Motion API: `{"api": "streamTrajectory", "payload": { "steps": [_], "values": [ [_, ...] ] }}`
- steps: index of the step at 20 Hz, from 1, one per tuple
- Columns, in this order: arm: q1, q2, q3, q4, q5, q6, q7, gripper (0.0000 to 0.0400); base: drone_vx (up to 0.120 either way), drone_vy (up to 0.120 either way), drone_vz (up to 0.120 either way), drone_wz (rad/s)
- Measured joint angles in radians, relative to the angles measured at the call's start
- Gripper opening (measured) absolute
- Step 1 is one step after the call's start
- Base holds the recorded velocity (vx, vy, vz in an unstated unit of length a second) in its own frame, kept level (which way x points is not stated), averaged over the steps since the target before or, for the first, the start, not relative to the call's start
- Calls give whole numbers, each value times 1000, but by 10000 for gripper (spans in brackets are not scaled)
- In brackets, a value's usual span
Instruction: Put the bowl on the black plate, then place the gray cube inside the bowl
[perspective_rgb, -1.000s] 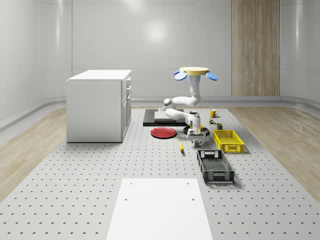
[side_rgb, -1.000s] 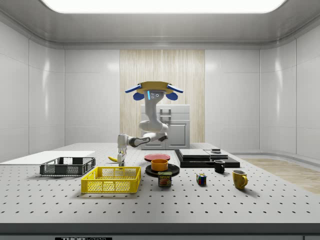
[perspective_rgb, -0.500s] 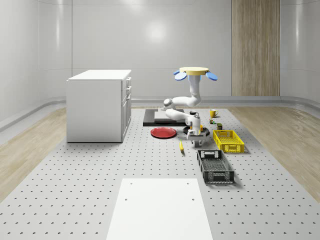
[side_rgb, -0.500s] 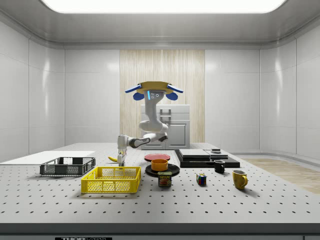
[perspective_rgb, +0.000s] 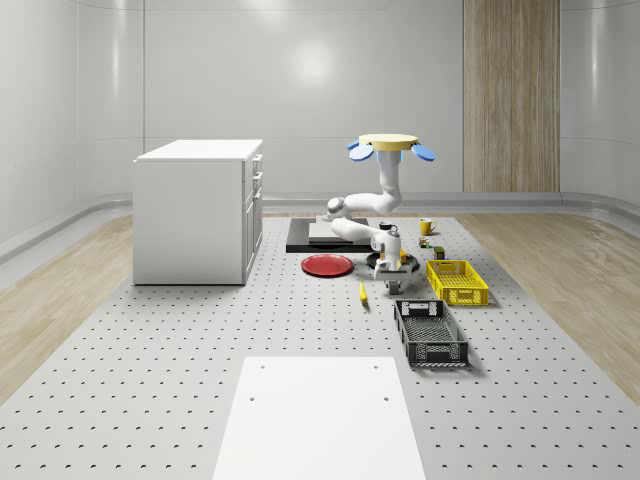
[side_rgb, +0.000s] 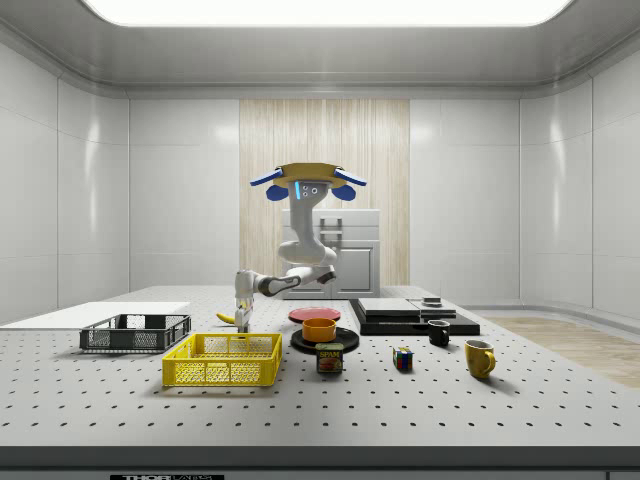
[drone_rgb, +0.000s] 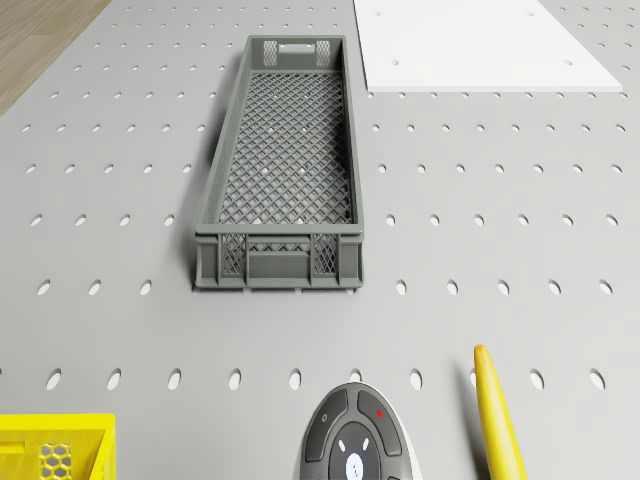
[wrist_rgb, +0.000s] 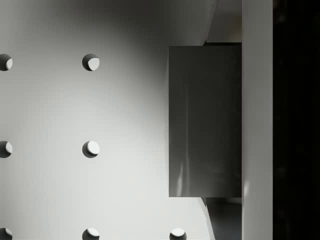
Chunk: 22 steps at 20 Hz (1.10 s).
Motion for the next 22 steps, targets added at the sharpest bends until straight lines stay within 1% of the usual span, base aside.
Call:
{"api": "streamTrajectory", "payload": {
  "steps": [4,5,11,18,20,22],
  "values": [
    [8,0,25,-17,24,-17,0,253,0,0,0,0],
    [11,0,36,-23,33,-23,1,253,0,0,80,0],
    [24,0,91,-54,87,-53,4,251,0,0,120,0],
    [27,-2,115,-64,109,-62,6,250,0,0,120,0],
    [27,-2,117,-65,112,-63,7,250,-120,120,80,0],
    [27,-3,119,-65,114,-63,7,250,-120,120,0,0]
  ]
}}
